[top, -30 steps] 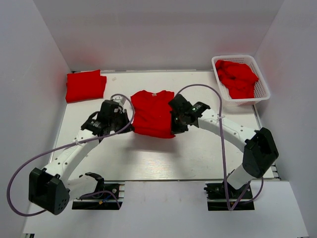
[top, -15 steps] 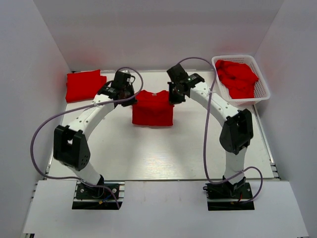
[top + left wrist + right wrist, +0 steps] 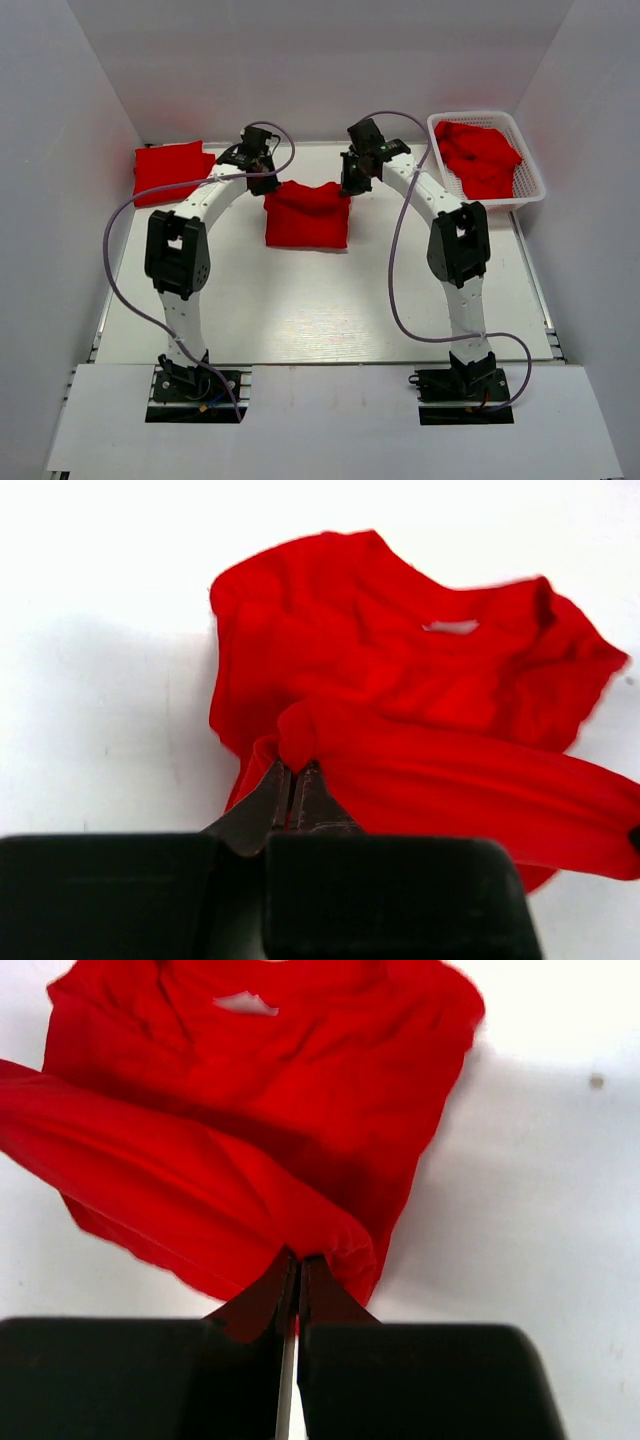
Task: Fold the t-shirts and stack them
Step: Fold the long partially folded tshirt into a neat square
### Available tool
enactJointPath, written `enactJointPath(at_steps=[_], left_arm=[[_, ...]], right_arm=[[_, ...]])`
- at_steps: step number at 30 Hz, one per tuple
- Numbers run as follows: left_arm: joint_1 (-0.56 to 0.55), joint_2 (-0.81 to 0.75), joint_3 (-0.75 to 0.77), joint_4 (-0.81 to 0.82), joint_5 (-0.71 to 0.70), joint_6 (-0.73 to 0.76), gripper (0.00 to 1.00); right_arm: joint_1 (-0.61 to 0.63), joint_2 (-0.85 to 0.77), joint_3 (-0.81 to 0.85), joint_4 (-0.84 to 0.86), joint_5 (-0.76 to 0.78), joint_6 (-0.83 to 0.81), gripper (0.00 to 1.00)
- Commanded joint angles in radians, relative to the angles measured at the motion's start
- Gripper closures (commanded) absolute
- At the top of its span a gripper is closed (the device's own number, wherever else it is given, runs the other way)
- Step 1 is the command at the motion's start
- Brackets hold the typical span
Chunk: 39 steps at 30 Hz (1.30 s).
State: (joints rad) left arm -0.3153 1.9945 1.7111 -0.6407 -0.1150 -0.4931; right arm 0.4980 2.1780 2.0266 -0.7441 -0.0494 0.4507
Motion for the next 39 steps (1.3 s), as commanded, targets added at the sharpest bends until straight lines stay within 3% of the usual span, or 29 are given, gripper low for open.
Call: enactJointPath(at_steps=[1,4,6,7,8,9,10,16,24,29,33,39], left_arm=[[0.025,0.019,0.044,0.074,-0.014,0.037,1.00],[0.035,0.050,0.054,0.150,-0.014,0.060,1.00],[0.035,0.087,0.077,0.159,-0.002,0.071,0.97],[0.035,0.099,0.108,0.159,-0.002,0.071,0.56],[0.045,0.113,0.125,0.159,-0.002,0.071,0.29],[0.045,0.136,0.168,0.129,-0.002,0.083,0.09],[0.045,0.145,0.189,0.118,-0.002,0.083,0.00],[0.055,0.139,0.239,0.075,0.008,0.151,0.00],[0.055,0.072,0.035,0.118,0.077,0.215,0.00],[0.055,0.063,-0.017,0.168,0.090,0.215,0.00],[0.055,0.063,-0.027,0.177,0.090,0.206,0.00],[0.064,0.096,-0.036,0.228,0.100,0.197,0.00]], right_arm=[[-0.036,0.034,0.024,0.139,-0.046,-0.053,1.00],[-0.052,0.051,0.009,0.217,-0.067,-0.029,0.96],[-0.067,0.072,0.012,0.258,-0.099,-0.018,0.73],[-0.070,0.095,0.018,0.288,-0.107,-0.020,0.41],[-0.084,0.098,0.033,0.299,-0.112,-0.017,0.23],[-0.087,0.103,0.058,0.317,-0.131,-0.020,0.10],[-0.098,0.106,0.081,0.328,-0.133,-0.017,0.10],[-0.098,-0.010,0.018,0.370,-0.119,-0.104,0.10],[-0.065,-0.124,-0.157,0.313,-0.260,-0.257,0.10],[-0.050,-0.083,-0.149,0.350,-0.455,-0.258,0.10],[-0.053,0.052,-0.068,0.362,-0.529,-0.219,0.10],[-0.075,0.127,-0.082,0.491,-0.466,-0.170,0.10]])
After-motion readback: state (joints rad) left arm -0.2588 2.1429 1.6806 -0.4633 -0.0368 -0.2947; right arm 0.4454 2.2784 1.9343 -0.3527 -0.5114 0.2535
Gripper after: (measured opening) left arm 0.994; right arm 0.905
